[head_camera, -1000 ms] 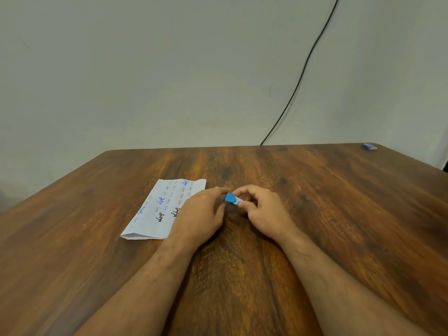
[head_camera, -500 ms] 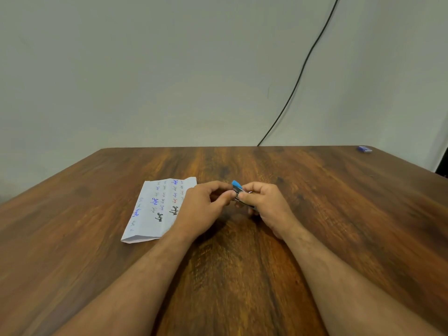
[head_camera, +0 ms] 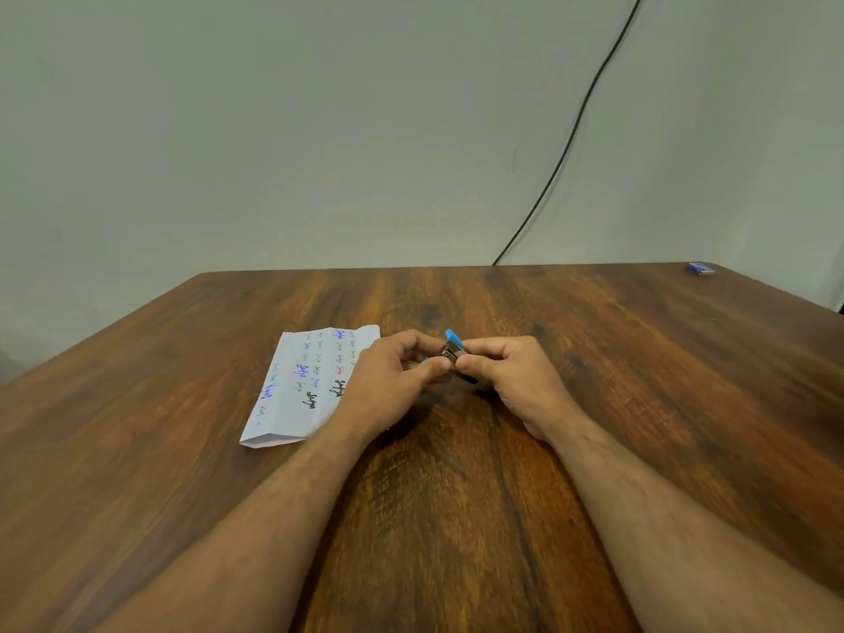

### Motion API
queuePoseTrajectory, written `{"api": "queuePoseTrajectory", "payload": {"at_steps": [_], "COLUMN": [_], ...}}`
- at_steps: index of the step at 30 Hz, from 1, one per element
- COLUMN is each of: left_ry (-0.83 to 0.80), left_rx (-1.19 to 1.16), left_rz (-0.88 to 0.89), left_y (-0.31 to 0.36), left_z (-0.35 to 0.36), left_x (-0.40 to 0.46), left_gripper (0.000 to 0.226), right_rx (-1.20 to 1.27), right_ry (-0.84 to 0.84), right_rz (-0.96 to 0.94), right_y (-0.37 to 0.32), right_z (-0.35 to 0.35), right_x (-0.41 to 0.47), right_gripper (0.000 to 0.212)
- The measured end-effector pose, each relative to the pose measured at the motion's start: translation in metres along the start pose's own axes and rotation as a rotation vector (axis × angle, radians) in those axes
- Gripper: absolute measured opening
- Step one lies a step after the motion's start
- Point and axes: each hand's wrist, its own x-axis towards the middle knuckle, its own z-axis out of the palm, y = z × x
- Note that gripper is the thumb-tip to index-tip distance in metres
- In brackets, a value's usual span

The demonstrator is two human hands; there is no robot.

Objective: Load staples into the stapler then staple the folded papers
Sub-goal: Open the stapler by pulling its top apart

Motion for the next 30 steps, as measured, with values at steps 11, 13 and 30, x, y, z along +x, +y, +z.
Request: {"api": "queuePoseTrajectory", "payload": {"at_steps": [11, 13, 30], "left_ry": [0.01, 0.03, 0.054], "left_rx": [0.271, 0.273, -0.081], "left_rz": [0.049, 0.065, 0.095], "left_y": [-0.0015, -0.0023, 0.0003], "left_z": [0.0036, 0.0038, 0.0016], "left_x": [0.0006, 0.0011, 0.0028], "left_gripper": [0.03, 0.025, 0.021], "right_rx": [0.142, 0.12, -0.029], "right_ry": [0.136, 0.159, 0.002], "right_rz": [0.022, 0.004, -0.043], "right_y": [0.0061, 0.0067, 0.0054], "right_z": [-0.0003, 0.0005, 0.0003], "right_x": [0.0053, 0.0057, 0.0036], "right_gripper": [0.016, 0.012, 0.026]}}
